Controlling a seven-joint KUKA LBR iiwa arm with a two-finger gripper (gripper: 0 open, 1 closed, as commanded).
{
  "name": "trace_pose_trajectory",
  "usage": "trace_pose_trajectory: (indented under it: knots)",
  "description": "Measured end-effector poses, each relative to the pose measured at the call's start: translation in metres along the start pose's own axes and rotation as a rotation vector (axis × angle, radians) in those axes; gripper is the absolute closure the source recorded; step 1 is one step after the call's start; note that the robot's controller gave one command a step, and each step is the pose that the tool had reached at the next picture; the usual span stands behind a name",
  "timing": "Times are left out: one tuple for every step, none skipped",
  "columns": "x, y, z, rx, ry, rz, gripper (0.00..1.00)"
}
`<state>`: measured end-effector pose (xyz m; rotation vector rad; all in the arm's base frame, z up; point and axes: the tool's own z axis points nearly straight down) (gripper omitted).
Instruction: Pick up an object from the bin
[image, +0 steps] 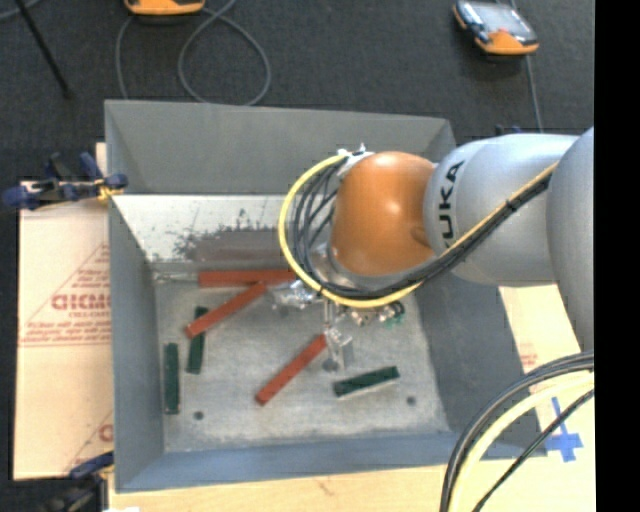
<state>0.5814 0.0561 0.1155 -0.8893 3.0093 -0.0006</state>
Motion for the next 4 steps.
trace_pose_trajectory:
  knots:
    - [0.058,0.061,0.039,-0.005,0.007,0.038,0.00]
    - [0.056,0.059,0.037,-0.001,0.001,0.038,1.00]
    - [0.029,0.040,-0.064,0.004,-0.008,0.068,1.00]
    - [0.004,0.016,-0.156,0.005,-0.009,0.106,1.00]
